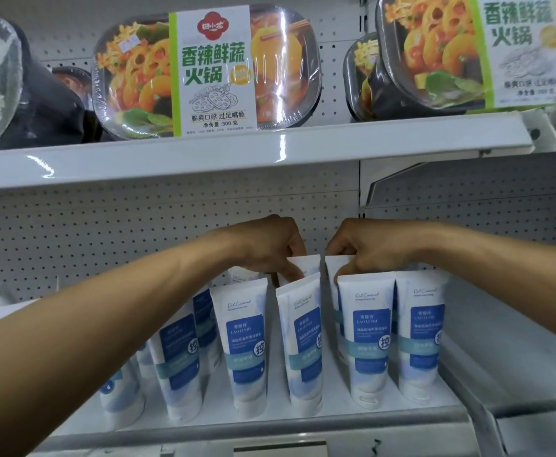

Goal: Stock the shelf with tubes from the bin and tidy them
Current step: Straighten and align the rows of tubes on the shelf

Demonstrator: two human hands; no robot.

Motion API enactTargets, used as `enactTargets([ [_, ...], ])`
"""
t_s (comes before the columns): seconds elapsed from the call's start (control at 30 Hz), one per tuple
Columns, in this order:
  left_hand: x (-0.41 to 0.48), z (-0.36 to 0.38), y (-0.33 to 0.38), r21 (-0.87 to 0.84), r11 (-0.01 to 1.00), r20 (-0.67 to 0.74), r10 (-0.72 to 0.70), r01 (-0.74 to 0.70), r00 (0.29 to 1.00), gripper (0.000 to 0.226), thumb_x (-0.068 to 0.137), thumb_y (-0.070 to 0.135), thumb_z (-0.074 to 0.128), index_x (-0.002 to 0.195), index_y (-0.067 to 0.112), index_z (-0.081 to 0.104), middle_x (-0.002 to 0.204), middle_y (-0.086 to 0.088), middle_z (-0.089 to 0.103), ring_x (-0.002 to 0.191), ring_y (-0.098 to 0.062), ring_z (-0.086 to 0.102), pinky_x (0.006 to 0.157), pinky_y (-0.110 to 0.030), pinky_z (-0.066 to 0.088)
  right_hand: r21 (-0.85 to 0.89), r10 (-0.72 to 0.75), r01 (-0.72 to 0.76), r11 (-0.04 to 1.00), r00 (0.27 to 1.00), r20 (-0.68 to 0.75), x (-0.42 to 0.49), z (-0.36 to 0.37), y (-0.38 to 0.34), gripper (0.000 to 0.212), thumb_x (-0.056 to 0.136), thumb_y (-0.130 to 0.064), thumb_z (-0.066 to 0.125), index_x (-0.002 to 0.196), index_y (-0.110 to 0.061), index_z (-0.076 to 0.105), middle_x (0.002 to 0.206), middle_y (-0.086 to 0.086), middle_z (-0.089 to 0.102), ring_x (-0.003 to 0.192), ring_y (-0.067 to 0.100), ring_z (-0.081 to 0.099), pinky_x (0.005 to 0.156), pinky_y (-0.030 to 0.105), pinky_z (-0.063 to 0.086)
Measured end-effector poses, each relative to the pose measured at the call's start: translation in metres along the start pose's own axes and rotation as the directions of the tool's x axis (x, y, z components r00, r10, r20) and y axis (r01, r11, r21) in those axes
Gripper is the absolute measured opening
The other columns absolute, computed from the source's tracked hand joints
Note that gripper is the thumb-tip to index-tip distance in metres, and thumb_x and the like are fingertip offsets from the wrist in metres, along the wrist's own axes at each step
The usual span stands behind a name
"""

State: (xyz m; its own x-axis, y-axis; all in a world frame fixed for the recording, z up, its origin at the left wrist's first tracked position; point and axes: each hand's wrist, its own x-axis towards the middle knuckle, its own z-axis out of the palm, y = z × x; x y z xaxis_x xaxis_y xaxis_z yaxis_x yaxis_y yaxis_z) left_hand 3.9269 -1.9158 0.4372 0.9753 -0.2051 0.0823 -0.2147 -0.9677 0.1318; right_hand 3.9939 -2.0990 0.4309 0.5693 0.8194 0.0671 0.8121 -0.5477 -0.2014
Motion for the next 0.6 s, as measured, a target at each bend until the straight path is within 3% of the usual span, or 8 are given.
enactTargets([
  [0.23,0.001,-0.0006,0.0054,0.017,1.0,0.043,-0.015,0.014,0.999,0.026,0.084,0.034,0.072,0.105,0.019,0.073,0.105,0.007,0.073,0.092,-0.006,0.066,0.093,-0.033,0.054,0.013,-0.003,0.003,1.0,1.0,0.014,0.0008,-0.0002,0.0018,0.016,0.086,-0.026,0.07,0.1,-0.019,0.074,0.095,-0.009,0.074,0.09,0.012,0.069,0.081,0.031,0.057],
  [0.43,0.0004,0.0019,0.0055,0.011,1.0,0.048,-0.016,0.015,0.999,0.021,0.085,0.033,0.072,0.103,0.022,0.073,0.101,0.008,0.074,0.087,-0.006,0.068,0.089,-0.032,0.057,0.032,-0.007,0.007,0.999,1.0,0.017,0.0016,0.0008,0.0027,0.012,0.084,-0.02,0.071,0.096,-0.017,0.073,0.093,-0.004,0.074,0.077,0.007,0.063,0.076,0.031,0.056],
  [0.6,0.0009,0.0013,0.0061,-0.005,1.0,0.052,-0.026,0.027,0.998,0.02,0.085,0.03,0.073,0.103,0.021,0.073,0.099,0.006,0.074,0.085,-0.009,0.069,0.085,-0.033,0.058,0.064,-0.022,0.02,0.998,1.0,0.022,-0.0001,0.0006,0.0021,0.009,0.084,-0.023,0.072,0.093,-0.025,0.072,0.088,-0.011,0.073,0.074,0.002,0.064,0.07,0.022,0.054],
])
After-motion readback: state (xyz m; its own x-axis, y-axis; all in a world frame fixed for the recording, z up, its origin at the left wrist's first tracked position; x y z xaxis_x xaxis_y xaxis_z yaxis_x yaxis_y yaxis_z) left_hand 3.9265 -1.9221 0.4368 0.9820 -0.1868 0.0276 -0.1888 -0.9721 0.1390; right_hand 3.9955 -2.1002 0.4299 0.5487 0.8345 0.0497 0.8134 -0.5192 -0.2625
